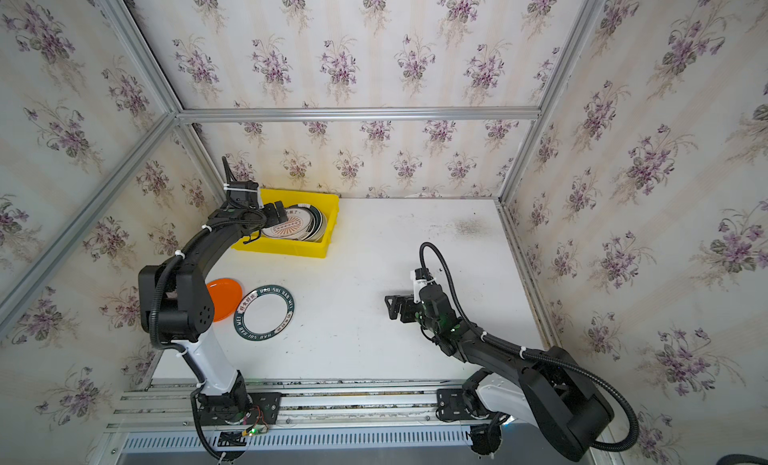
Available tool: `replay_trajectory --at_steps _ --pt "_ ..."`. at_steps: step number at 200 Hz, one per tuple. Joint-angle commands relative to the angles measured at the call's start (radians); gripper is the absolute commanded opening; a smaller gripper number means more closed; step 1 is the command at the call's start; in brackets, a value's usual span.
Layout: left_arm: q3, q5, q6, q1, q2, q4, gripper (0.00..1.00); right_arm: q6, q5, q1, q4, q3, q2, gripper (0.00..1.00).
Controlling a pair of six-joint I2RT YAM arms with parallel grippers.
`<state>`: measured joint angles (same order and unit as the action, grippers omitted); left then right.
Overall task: Place the plates into the plastic bin on the countertop
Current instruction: 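Lower the plate onto the stacked plates and open the left gripper, then move the left gripper over the HAO SHI HAO WEI plate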
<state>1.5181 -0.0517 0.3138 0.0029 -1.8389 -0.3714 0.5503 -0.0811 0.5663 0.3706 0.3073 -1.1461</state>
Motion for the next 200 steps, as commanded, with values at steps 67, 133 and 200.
replay_trajectory --at_steps 67,133,200 --pt "-0.108 -0.149 0.002 -0.048 0.181 0.010 1.00 0.008 0.007 -0.005 0.038 -0.017 0.068 0.98" --pt "-0.370 -0.164 0.067 -0.090 0.451 0.067 1.00 0.030 -0.023 -0.004 0.015 -0.015 0.086 0.98" --pt "-0.702 -0.203 0.269 -0.158 0.824 -0.014 1.00 0.082 -0.086 -0.005 0.023 -0.017 0.065 0.98"
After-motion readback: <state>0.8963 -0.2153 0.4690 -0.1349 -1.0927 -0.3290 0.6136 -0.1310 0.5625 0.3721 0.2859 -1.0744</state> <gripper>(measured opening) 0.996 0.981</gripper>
